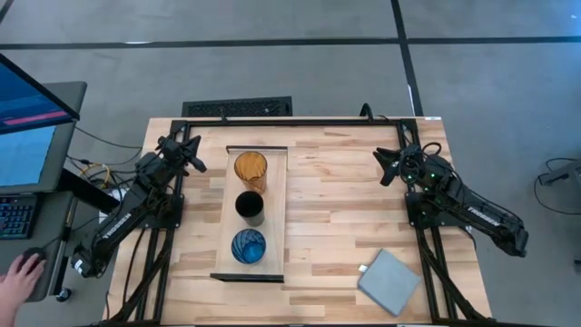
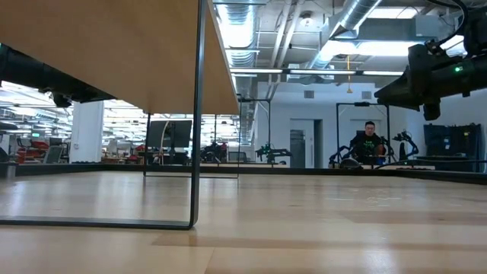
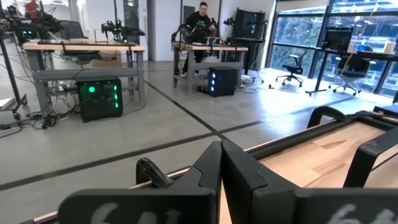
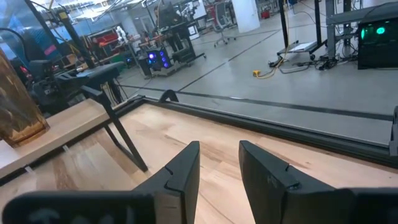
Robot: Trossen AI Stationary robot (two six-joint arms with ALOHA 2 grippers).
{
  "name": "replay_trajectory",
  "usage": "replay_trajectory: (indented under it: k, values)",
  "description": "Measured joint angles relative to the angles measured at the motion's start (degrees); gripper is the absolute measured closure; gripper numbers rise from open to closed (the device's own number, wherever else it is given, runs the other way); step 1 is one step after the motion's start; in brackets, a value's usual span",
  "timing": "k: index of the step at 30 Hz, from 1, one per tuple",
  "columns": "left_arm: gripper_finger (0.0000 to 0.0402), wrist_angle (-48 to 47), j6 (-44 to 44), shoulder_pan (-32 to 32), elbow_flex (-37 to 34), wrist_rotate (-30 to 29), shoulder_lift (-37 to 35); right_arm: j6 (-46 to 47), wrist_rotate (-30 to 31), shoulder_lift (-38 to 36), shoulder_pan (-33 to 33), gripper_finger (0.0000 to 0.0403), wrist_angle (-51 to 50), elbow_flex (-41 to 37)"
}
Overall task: Stack small to large cups/mugs on shelf
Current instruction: Return to Home Position
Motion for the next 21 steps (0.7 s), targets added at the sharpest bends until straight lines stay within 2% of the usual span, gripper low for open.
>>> replay_trajectory:
  k: [21]
  values:
    - [0.0401,0.02,0.21,0.00,0.00,0.02,0.02,0.00,0.00,0.00,0.00,0.0269,-0.02,0.00]
